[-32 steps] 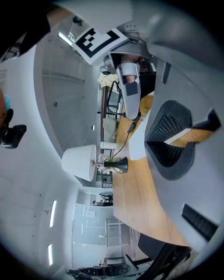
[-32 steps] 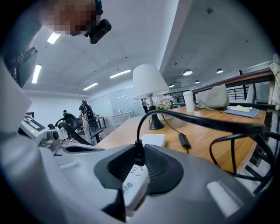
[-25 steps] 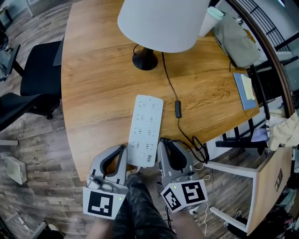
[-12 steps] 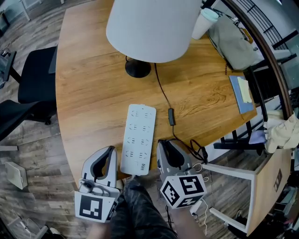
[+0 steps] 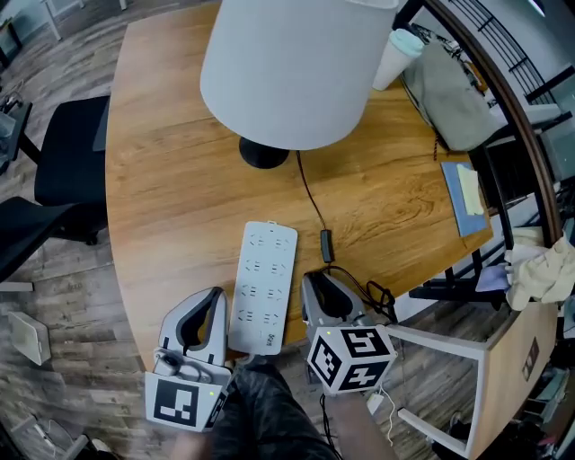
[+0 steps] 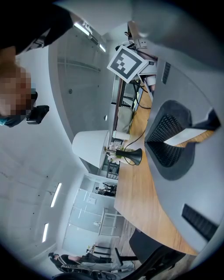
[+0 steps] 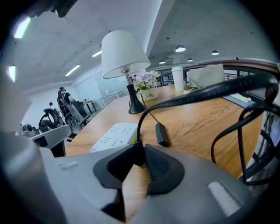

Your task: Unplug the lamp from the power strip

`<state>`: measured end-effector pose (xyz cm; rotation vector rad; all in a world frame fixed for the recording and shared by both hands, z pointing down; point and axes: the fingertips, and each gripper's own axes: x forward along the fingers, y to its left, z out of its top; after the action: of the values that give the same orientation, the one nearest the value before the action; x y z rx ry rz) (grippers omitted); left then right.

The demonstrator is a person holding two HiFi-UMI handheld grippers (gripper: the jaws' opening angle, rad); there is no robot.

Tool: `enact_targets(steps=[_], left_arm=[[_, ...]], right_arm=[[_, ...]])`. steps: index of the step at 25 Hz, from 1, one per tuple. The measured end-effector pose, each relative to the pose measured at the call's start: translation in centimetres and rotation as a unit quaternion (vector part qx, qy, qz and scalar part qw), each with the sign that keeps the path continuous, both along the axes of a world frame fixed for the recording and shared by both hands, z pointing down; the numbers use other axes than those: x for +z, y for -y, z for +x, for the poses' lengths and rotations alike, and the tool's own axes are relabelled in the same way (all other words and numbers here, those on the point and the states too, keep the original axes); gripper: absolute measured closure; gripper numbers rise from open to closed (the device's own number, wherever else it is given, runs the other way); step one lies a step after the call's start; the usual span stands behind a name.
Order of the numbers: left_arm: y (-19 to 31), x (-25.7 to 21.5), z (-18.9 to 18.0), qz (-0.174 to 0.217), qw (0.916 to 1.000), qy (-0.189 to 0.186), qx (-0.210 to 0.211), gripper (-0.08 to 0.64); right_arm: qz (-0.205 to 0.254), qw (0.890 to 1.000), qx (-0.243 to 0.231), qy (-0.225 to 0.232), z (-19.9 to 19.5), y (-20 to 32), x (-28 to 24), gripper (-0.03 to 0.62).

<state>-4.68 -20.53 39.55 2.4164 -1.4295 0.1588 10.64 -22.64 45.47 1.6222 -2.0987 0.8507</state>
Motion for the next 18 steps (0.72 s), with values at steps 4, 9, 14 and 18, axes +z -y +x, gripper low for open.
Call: enact_targets(steps=[4,9,14,18], left_arm=[[0.6,-0.2,-0.2,0.000,1.0000,-0.002,-0.005,0.565],[0.5,-0.4,0.3,-0.001,1.0000,0.000,-0.002,0.565],[0.1,-0.7,0.1,0.002,1.0000,0.001,0.003,0.565],[-0.2,-0.6,0.0,0.001,1.0000,0.000,0.006,0.565]], right_arm=[[-0.005,1.000,-0.001,-0.011,0.1,0.5,-0.1,0.504],[0.003,1.000,-0.004,-0.004,0.1,0.6,-0.6,0.462],[0.005,1.000,0.003,-0.003,-0.3,0.0,-0.4,0.425],[-0.001,1.000,0.005,-0.002,-0.5,-1.2,0.1,0.417]])
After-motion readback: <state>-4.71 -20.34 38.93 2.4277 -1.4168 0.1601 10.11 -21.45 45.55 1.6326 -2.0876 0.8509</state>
